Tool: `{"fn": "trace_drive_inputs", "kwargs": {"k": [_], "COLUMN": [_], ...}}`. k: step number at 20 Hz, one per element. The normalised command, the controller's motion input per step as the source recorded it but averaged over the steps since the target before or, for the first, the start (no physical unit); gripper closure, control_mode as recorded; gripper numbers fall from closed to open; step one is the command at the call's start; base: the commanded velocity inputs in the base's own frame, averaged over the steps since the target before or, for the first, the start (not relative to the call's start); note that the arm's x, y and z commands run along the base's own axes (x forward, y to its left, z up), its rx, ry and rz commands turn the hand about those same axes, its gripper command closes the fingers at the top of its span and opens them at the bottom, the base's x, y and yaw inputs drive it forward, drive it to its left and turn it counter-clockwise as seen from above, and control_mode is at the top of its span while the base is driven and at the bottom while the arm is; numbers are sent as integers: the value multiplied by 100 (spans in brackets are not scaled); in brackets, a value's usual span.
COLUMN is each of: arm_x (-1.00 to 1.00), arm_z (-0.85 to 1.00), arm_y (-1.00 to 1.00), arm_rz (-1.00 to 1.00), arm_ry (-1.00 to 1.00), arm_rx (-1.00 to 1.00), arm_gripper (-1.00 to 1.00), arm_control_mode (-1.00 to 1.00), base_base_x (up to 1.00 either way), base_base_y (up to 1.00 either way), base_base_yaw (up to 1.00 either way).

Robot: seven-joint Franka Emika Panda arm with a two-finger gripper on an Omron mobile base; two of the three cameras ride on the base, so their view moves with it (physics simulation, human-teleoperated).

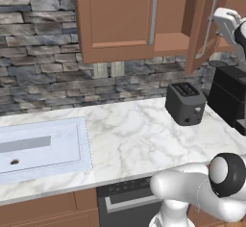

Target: Close all open cabinet doors.

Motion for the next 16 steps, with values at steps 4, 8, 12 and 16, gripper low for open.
{"fn": "trace_drive_inputs", "kwargs": {"k": [4,8,12,16], "arm_x": [47,51,38,31], "arm_z": [-6,-2,-1,0], "arm_y": [12,10,9,13], "arm_rz": [0,0,0,0], "arm_ry": [0,0,0,0], "arm_rx": [0,0,0,0], "arm_gripper": [-100,-100,-100,-100], "arm_control_mode": [-100,-100,-100,-100], "base_base_x": [0,0,0,0], "base_base_y": [0,0,0,0], "base_base_yaw": [0,0,0,0]}}
